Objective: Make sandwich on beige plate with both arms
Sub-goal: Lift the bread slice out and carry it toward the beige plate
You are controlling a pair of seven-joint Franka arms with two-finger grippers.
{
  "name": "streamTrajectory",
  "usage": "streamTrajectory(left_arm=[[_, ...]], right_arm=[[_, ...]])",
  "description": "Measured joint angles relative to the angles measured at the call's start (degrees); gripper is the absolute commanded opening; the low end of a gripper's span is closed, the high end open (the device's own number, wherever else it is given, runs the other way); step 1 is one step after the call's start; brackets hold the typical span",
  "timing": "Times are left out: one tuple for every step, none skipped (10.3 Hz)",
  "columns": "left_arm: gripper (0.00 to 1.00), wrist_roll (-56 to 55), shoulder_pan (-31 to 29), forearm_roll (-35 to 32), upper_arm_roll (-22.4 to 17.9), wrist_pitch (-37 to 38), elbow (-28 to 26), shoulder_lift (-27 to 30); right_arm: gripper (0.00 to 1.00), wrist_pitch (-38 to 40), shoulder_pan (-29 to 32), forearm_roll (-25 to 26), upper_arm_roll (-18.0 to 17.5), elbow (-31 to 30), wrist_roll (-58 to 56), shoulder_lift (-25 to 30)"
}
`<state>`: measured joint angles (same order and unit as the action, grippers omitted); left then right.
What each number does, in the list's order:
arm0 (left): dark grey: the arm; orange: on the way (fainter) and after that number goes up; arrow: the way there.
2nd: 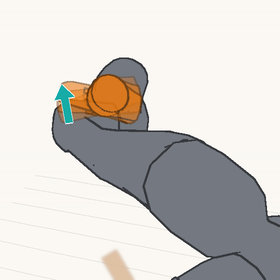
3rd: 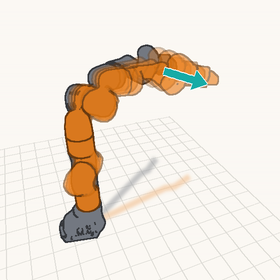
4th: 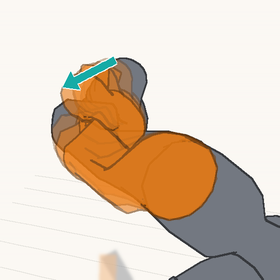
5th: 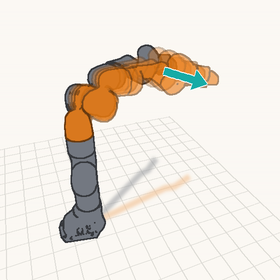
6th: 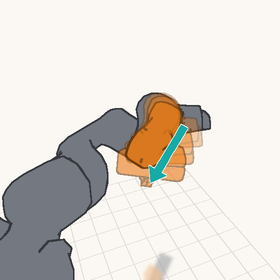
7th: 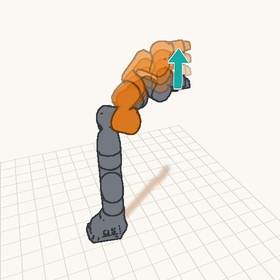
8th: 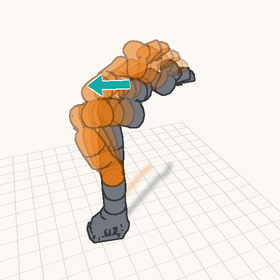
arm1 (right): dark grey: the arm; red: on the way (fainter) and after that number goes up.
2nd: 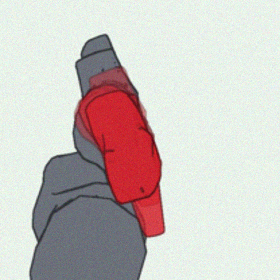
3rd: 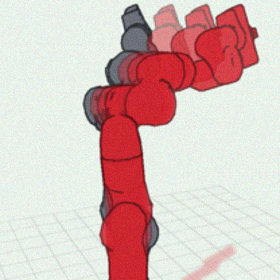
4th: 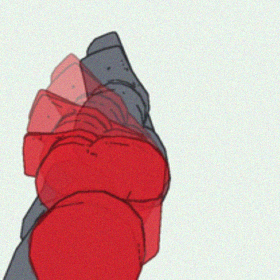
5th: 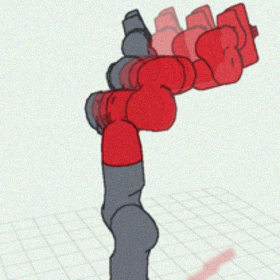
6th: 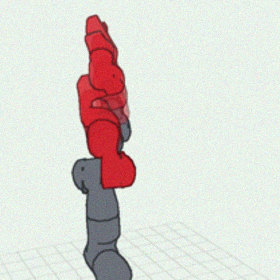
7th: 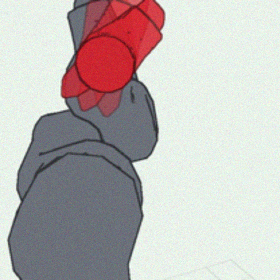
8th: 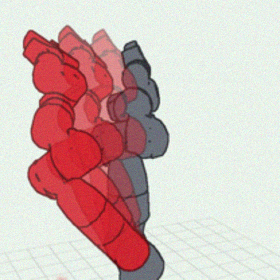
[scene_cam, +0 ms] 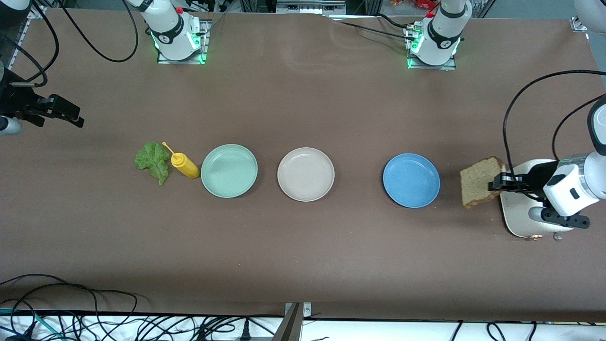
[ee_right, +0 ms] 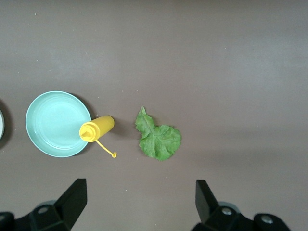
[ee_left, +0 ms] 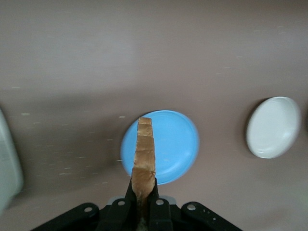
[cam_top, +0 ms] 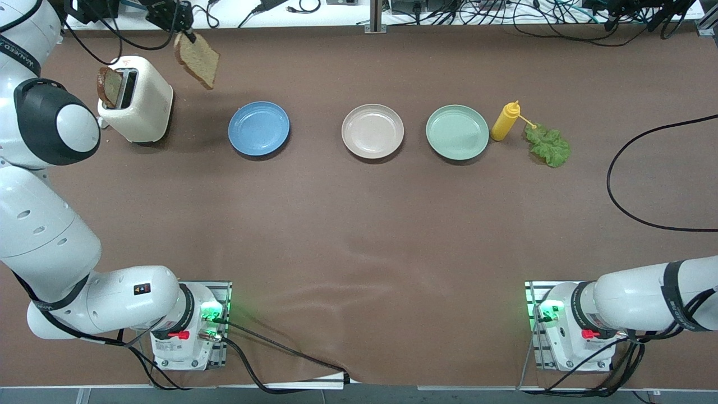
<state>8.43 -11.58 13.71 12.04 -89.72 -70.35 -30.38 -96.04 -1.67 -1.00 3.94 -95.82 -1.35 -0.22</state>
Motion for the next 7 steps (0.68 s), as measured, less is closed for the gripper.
streamTrajectory(left_arm=[[0.00, 0.00, 1.41, 2.64, 0.10, 0.22, -0.32, -0.37], [0.00, -0.61, 3.60, 5.11, 0.13, 0.30, -0.63, -1.22], [0.00, -1.75, 5.93, 7.89, 0.15, 0.29, -0.83, -2.52], [0.00, -2.78, 7.87, 10.75, 0.17, 0.26, -1.00, -3.89], [0.00, -4.32, 9.68, 13.14, 0.19, 0.24, -1.15, -5.14], [0.00, -7.17, 11.51, 15.10, 0.23, 0.21, -1.25, -6.22], [0.00, -10.50, 13.52, 17.56, 0.22, 0.14, -1.36, -7.29]], right_arm=[[1.00, 0.00, 0.00, 0.00, 0.01, 0.00, 0.00, -0.01], [1.00, 0.01, 0.00, 0.00, 0.02, -0.01, 0.00, -0.01], [1.00, 0.01, -0.01, -0.01, 0.03, -0.01, 0.00, -0.02], [1.00, 0.01, -0.01, -0.01, 0.04, -0.01, 0.00, -0.02], [1.00, 0.01, -0.01, -0.01, 0.04, -0.01, 0.00, -0.02], [1.00, 0.01, -0.01, -0.01, 0.05, -0.01, 0.00, -0.02], [1.00, 0.01, -0.02, -0.01, 0.10, 0.00, 0.00, -0.02]])
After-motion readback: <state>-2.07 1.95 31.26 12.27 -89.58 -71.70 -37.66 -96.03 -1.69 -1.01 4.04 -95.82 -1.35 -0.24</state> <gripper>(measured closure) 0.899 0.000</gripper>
